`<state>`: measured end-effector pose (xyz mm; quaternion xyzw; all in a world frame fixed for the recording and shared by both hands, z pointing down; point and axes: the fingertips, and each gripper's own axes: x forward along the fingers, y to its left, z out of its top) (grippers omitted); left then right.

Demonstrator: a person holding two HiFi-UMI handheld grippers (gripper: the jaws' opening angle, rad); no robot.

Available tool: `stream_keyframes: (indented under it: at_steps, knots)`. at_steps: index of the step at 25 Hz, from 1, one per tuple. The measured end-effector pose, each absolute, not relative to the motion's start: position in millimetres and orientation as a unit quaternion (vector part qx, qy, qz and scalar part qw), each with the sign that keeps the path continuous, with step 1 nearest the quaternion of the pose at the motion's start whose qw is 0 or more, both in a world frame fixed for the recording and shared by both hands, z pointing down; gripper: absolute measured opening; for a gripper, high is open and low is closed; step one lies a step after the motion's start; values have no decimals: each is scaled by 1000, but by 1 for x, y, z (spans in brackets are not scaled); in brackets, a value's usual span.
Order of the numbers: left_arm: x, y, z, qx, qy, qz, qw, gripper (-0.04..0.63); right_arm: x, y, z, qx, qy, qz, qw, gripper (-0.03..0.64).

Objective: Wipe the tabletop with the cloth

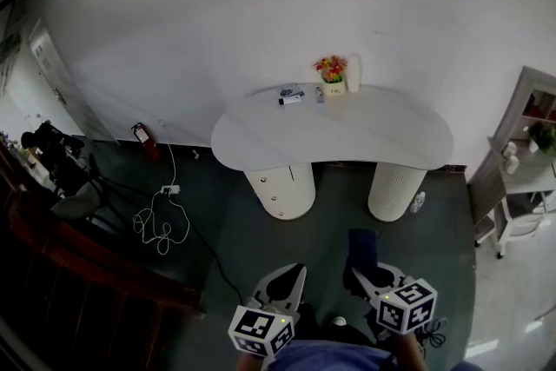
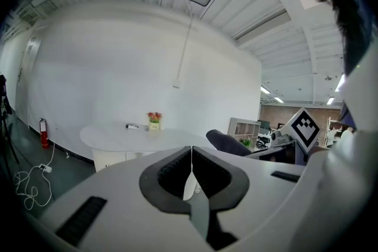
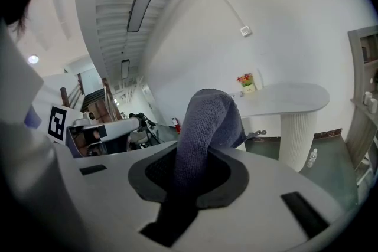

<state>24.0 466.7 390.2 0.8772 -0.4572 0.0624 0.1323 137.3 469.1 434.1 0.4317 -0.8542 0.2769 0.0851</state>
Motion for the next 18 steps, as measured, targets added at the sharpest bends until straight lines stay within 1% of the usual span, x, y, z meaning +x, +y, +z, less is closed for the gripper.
stream_keyframes:
  at_steps: [18]
  knots:
    - [11, 434, 395, 867, -474, 63, 140, 17, 134, 432, 437, 423, -855, 288, 80, 71]
